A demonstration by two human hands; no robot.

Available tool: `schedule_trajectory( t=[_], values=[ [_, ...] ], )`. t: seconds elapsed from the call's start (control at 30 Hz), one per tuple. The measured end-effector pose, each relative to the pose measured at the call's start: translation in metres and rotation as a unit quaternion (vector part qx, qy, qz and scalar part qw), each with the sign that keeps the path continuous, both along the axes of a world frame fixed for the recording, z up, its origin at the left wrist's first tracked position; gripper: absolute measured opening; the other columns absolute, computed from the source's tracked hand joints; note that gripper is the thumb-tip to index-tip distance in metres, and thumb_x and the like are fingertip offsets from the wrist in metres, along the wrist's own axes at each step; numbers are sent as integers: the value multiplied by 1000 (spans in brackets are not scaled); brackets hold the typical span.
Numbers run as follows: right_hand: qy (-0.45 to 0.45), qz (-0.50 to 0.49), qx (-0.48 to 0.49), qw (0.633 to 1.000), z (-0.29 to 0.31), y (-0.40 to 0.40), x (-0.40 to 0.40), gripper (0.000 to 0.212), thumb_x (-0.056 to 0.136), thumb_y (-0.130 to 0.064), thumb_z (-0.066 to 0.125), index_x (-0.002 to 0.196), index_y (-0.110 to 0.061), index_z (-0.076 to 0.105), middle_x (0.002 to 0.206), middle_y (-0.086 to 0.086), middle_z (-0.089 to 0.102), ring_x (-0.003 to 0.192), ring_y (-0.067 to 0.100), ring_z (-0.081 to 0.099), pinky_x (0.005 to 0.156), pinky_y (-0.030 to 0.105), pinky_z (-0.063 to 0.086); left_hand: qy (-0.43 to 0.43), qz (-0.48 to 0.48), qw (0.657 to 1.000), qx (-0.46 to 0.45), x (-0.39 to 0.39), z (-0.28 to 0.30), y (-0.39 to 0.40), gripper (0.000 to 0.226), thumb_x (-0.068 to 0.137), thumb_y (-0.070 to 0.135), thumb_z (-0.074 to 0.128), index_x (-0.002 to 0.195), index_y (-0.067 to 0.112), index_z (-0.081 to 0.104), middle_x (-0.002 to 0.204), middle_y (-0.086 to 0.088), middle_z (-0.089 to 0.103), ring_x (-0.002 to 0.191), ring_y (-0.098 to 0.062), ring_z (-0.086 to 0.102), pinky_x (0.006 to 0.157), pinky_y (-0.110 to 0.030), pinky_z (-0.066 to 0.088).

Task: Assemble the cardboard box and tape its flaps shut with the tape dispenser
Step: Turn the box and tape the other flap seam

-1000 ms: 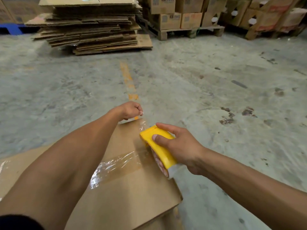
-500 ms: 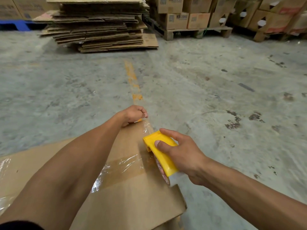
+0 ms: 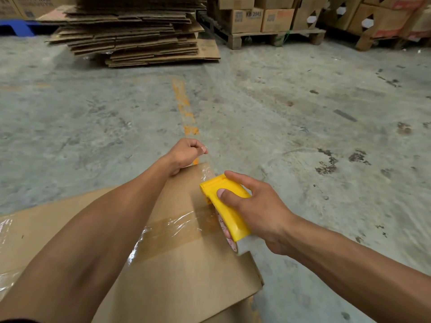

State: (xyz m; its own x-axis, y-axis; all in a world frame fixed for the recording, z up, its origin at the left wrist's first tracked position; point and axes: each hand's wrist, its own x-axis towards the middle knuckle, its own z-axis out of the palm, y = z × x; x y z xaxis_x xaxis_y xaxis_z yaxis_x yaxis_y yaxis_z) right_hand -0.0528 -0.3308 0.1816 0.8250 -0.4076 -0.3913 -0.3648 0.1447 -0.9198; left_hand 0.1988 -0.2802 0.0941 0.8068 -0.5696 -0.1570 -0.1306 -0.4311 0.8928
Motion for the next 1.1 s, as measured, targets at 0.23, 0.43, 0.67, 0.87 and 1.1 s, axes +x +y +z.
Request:
schedule_trajectory(
  t=[0.23,0.43,0.67,0.87,1.1],
  values=[
    [4,11,32,999,-10,1,-10,52,91,-19,68,138,-36,50,93,18,63,43,20,60,42,29,50,27,-61,996,59,2,-5,5,21,94,12,58,77,15,70,107,-6,71,103,-18,63,89,-34,51],
    [-1,12,23,1000,-9,2,-9,52,92,-18,67,138,-36,50,95,17,62,41,12,62,41,26,50,20,-56,996,62,1,-8,4,22,94,10,56,75,17,66,94,-2,69,88,-17,60,78,-29,48],
    [4,13,-1,1000,-12,2,-8,51,92,-20,67,138,-35,51,97,16,64,42,12,62,42,27,51,-15,-38,991,130,0,-11,6,28,90,31,64,118,23,63,120,-6,62,102,-22,60,89,-31,50],
    [5,8,-33,999,-14,3,-8,50,91,-25,68,137,-36,52,106,16,66,47,18,63,45,31,54,-84,100,991,-31,-5,-10,14,53,97,23,53,147,24,37,123,-7,57,114,-28,59,100,-37,46],
    [-2,13,-27,1000,-16,4,-11,46,91,-25,68,133,-38,54,110,21,63,51,19,62,46,32,53,-38,-25,995,-92,-24,-5,29,47,104,40,35,125,11,64,110,-11,71,95,-11,70,92,-24,52]
  ],
)
